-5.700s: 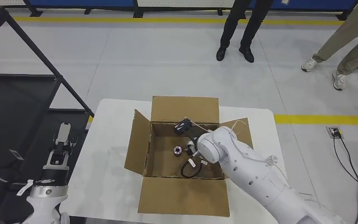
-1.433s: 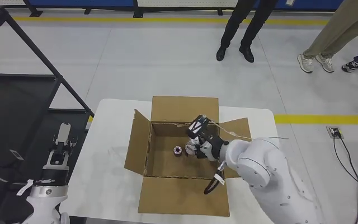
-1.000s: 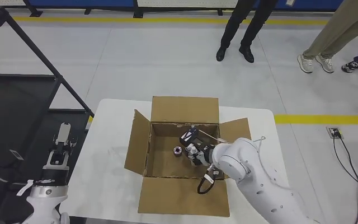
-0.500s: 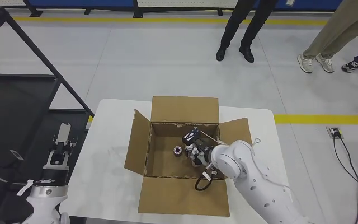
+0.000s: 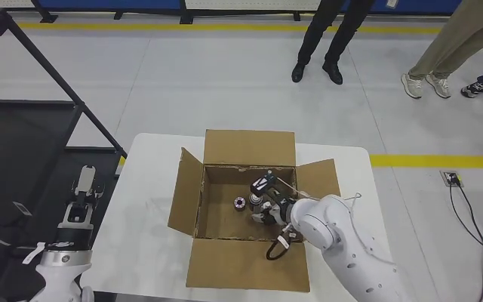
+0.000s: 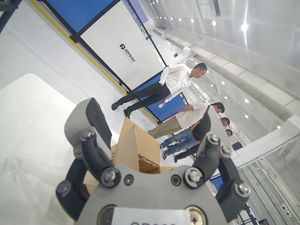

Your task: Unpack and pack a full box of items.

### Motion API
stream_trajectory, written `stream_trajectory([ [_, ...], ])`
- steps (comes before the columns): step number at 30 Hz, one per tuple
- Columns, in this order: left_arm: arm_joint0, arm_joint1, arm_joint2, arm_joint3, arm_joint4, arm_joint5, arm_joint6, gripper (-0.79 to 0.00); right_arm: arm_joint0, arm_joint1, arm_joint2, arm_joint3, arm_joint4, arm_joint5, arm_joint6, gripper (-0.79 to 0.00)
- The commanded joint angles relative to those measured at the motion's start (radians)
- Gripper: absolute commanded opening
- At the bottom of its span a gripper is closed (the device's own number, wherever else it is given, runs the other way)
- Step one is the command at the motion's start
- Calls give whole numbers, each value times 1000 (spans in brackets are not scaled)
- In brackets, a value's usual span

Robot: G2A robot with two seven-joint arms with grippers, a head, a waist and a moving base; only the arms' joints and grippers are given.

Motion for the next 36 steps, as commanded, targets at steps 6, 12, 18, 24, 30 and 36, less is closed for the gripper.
stream_trajectory([
  [6,-8,10,-16,23,57,11,-59,0,-174,37,249,-271,179,-34,-81,0],
  [12,-17,28,46,72,194,-34,-240,0,-294,58,466,-363,409,-72,-135,0],
  [18,-29,39,120,85,268,-62,-350,0,-317,60,515,-358,478,-34,-134,0],
  [24,-29,44,199,70,297,-48,-392,0,-342,61,548,-352,528,-44,-217,0],
  [30,-19,48,243,52,298,-33,-414,0,-359,79,683,-267,654,20,-128,0],
  [36,-6,53,267,30,279,-24,-436,0,-262,99,709,-93,753,32,59,0],
])
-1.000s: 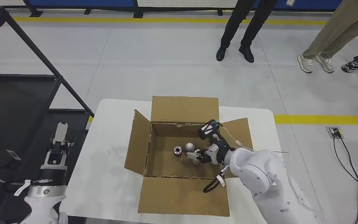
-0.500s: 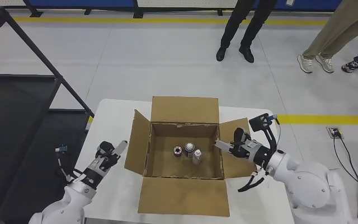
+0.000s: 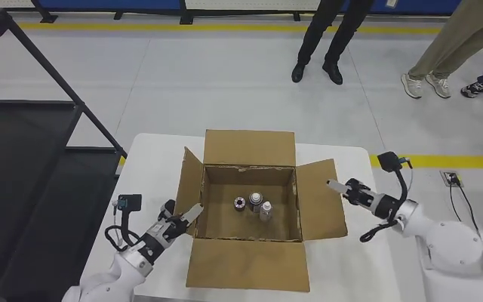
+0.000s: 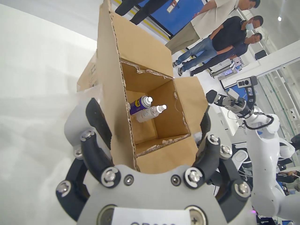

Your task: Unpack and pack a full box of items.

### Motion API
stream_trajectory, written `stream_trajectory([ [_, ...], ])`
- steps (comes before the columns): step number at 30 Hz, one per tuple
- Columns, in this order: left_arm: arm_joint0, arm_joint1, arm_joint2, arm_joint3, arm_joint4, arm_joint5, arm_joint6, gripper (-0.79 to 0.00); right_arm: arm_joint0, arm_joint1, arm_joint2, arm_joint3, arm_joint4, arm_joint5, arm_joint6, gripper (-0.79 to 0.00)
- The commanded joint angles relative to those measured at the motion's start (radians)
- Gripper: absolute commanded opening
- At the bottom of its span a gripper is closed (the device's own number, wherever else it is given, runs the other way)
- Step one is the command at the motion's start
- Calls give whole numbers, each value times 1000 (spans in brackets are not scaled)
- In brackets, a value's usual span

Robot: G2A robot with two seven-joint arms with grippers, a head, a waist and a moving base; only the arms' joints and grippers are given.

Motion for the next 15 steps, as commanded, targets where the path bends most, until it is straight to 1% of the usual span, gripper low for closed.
stream_trajectory([
  [1,3,2,8,-6,-4,3,-7,0,33,5,-10,52,28,-17,47,0],
  [4,5,4,24,-11,-6,10,-14,0,68,11,-32,98,110,-87,118,0],
  [9,-2,7,61,-13,9,18,-9,0,116,16,-62,163,342,-228,219,0],
  [13,-11,9,99,-9,22,26,-3,0,176,19,-105,244,479,-256,290,0],
  [15,-17,9,119,-4,27,33,-2,0,214,18,-143,287,520,-262,319,0],
])
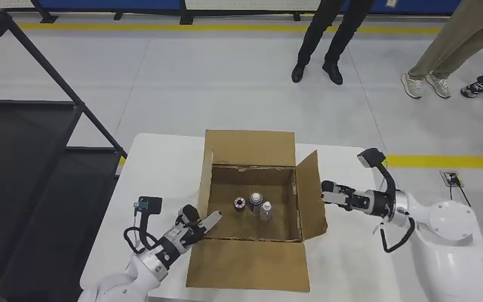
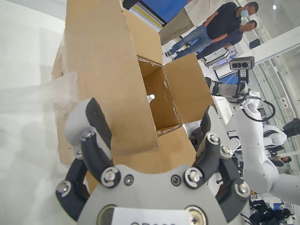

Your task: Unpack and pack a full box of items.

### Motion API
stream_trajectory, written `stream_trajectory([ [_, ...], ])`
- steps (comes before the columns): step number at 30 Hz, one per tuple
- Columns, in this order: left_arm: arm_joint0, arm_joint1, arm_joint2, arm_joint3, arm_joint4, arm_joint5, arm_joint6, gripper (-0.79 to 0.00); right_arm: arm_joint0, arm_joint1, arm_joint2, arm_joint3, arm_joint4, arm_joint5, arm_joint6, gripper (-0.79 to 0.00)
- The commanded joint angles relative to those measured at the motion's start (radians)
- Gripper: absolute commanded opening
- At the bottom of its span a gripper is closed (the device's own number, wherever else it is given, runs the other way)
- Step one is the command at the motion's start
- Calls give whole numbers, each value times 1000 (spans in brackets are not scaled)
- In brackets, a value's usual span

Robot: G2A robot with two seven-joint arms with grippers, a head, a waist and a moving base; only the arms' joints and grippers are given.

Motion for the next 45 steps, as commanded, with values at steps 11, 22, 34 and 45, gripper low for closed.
stream_trajectory([
  [11,-57,2,94,50,-15,93,-38,0,212,-33,-287,271,70,-41,-12,0],
  [22,-83,6,162,120,78,70,38,0,236,-48,-419,315,-144,-230,-210,0],
  [34,-93,9,180,155,80,85,70,0,249,-49,-492,301,-310,-165,-313,0],
  [45,-106,11,197,178,81,97,96,0,254,-43,-518,272,-365,-126,-329,0],
])
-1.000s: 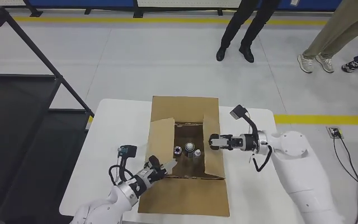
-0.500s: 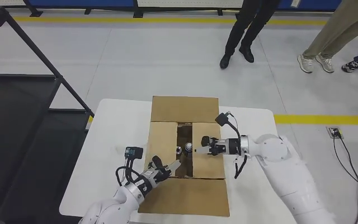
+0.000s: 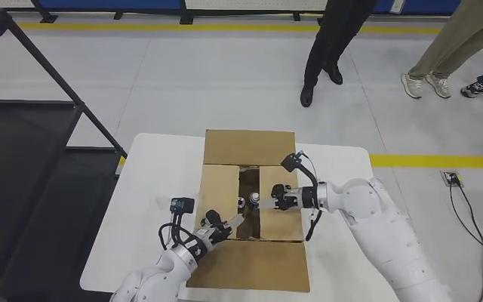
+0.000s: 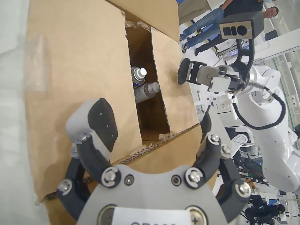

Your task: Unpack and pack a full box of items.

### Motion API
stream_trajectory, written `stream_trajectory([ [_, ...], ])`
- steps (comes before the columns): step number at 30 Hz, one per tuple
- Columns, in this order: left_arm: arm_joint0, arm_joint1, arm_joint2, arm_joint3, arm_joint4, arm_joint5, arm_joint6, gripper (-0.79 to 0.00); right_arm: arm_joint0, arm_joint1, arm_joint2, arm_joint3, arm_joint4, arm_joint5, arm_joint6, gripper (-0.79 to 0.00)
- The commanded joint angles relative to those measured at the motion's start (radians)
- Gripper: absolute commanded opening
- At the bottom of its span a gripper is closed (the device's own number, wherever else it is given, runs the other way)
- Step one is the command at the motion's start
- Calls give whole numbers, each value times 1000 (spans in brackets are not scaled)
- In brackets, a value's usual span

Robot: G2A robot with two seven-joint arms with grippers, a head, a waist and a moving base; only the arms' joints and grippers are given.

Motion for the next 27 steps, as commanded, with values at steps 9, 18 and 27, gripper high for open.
stream_trajectory([
  [9,9,5,-43,-85,-74,9,7,0,-15,16,48,-21,74,-51,-32,0],
  [18,60,19,-244,-230,-277,27,-40,0,-21,25,91,-35,106,-24,-97,0],
  [27,144,64,-565,-136,-441,-80,-415,0,-29,25,109,-10,158,-40,-156,0],
])
